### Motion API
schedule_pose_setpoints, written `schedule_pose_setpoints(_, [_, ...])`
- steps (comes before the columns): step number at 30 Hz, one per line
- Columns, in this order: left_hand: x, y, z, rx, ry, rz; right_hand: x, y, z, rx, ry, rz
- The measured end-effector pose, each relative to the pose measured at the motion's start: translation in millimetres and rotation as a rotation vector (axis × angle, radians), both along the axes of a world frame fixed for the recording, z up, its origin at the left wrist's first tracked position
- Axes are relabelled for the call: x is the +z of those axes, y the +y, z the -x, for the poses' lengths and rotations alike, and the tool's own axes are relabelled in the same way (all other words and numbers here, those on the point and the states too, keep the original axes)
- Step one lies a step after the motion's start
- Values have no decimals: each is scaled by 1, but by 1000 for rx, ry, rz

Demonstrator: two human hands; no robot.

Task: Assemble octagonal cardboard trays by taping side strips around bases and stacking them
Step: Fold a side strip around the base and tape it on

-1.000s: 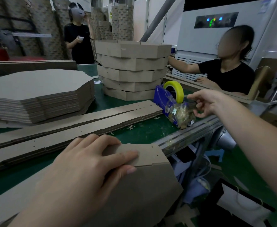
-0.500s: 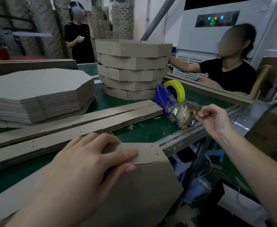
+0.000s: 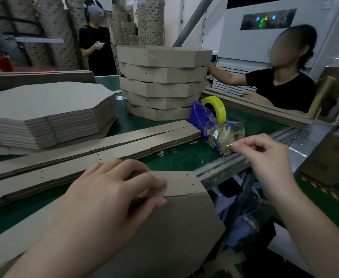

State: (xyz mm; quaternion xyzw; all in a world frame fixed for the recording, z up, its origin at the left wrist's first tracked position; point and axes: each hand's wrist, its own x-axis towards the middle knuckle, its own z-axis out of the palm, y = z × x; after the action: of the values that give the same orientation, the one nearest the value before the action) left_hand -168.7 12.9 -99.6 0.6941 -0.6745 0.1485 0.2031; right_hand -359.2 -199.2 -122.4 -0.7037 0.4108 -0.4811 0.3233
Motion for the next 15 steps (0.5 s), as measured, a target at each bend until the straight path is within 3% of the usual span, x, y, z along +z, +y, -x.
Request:
schedule_pose_setpoints(6, [1,2,-2,4,-26,-23,6,110,-22,414,-377,-297])
schedule_pose_setpoints(11, [2,3,-3,8,-34,-24,-14,146,-45,424,-518,-666])
schedule_pose_setpoints(15, [1,5,-2,1,-35,-33,-17,153,-57,346,-623,-823])
